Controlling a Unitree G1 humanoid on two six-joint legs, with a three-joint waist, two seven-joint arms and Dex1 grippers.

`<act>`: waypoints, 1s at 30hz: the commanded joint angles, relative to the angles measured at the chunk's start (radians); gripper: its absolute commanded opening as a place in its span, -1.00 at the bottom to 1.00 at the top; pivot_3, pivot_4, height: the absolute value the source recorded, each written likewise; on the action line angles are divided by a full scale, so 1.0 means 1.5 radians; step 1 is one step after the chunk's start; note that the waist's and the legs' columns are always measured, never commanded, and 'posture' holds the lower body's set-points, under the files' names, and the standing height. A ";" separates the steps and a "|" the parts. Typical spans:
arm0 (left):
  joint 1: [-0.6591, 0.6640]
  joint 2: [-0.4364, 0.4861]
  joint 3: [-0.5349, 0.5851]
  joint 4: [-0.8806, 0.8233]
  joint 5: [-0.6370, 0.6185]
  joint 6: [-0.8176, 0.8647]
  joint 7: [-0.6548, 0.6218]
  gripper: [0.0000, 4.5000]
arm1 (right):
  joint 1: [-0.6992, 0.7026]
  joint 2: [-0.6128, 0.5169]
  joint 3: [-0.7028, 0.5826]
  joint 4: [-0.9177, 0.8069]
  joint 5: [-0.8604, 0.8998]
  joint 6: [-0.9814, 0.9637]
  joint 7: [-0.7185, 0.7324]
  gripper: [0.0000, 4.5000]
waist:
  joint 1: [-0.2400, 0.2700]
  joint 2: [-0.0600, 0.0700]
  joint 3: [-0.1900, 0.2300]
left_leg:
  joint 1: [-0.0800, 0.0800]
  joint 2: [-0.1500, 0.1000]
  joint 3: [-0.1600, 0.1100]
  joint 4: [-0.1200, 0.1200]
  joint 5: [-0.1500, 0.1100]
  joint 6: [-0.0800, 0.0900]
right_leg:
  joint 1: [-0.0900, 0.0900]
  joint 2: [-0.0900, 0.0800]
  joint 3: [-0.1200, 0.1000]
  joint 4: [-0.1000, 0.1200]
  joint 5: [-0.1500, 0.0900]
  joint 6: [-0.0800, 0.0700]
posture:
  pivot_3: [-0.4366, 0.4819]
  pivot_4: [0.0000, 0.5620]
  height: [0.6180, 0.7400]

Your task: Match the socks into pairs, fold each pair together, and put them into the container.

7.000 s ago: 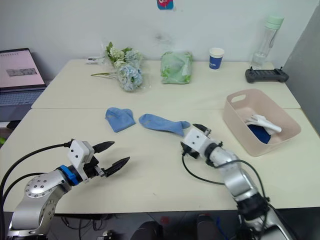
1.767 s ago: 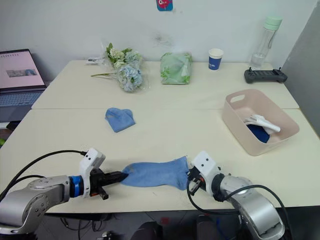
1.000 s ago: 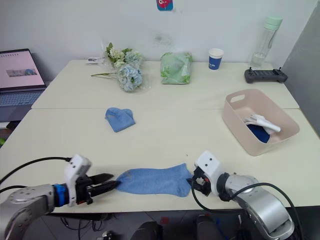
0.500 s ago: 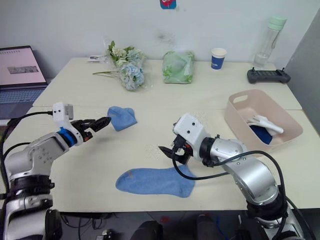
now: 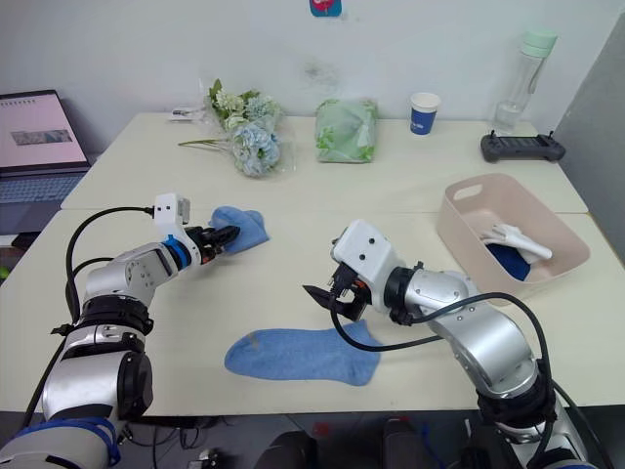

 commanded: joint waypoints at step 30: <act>0.415 -0.082 -0.203 -0.703 0.090 -0.043 -0.013 -0.80 | 0.029 -0.045 0.028 -0.017 -0.031 -0.017 -0.015 1.00 | 0.000 0.000 0.000 | 0.000 0.001 0.000 0.000 0.000 0.001 | 0.001 0.000 0.002 0.000 0.000 0.000 | -0.05 -0.47 1.00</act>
